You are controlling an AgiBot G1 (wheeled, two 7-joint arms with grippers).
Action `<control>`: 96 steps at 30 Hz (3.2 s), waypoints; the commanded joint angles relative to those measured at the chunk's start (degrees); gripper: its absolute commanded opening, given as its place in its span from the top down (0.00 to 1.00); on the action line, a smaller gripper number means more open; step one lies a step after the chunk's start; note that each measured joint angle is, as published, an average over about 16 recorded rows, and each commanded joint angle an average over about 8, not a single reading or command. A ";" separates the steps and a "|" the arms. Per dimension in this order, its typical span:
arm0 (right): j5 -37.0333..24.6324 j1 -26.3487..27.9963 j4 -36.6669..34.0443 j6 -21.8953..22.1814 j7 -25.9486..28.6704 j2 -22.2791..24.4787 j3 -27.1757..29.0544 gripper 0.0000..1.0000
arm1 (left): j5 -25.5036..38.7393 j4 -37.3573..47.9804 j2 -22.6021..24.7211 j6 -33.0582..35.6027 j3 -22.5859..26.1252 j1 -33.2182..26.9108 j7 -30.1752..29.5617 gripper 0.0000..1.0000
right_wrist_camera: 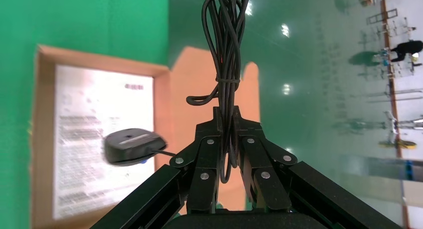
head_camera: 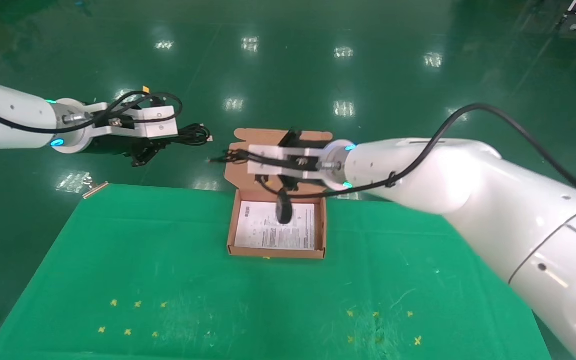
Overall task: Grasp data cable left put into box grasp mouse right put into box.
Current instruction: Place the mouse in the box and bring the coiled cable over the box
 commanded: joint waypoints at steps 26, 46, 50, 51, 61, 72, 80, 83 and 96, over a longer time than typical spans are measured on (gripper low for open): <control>9.28 -3.12 4.04 8.39 6.57 -0.25 -10.79 1.00 | 0.91 -2.07 -0.56 0.30 0.17 0.52 -1.83 1.00; 13.02 -5.57 -5.22 10.00 16.02 -0.08 -14.69 0.54 | 0.99 -2.25 -0.61 0.33 0.19 0.56 -1.99 1.00; 12.98 -5.38 -4.91 9.35 16.38 0.28 -15.26 0.04 | 0.97 -2.28 -0.59 0.33 0.19 0.58 -1.99 1.00; 13.01 -5.37 -4.67 9.33 16.40 0.47 -15.31 0.00 | 0.95 -2.30 -0.55 0.33 0.20 0.61 -1.99 1.00; 12.48 -5.12 -2.10 9.88 17.44 2.37 -15.85 0.00 | -1.22 -0.20 2.32 -0.50 0.09 1.82 -0.57 1.00; 11.11 -2.99 3.22 11.57 18.46 9.98 -15.72 0.00 | -4.64 6.59 8.95 -6.56 0.12 5.61 6.69 1.00; 8.53 -0.58 10.70 11.04 21.14 19.06 -16.66 0.00 | -9.00 13.74 14.76 -12.11 -0.44 8.36 14.09 1.00; 7.00 0.42 14.43 10.30 22.68 22.78 -17.30 0.00 | -11.00 15.10 15.95 -13.73 0.05 9.34 16.70 1.00; -2.71 5.24 30.83 5.86 32.02 37.60 -19.03 0.00 | -20.55 13.31 16.91 -19.61 8.62 13.36 19.82 1.00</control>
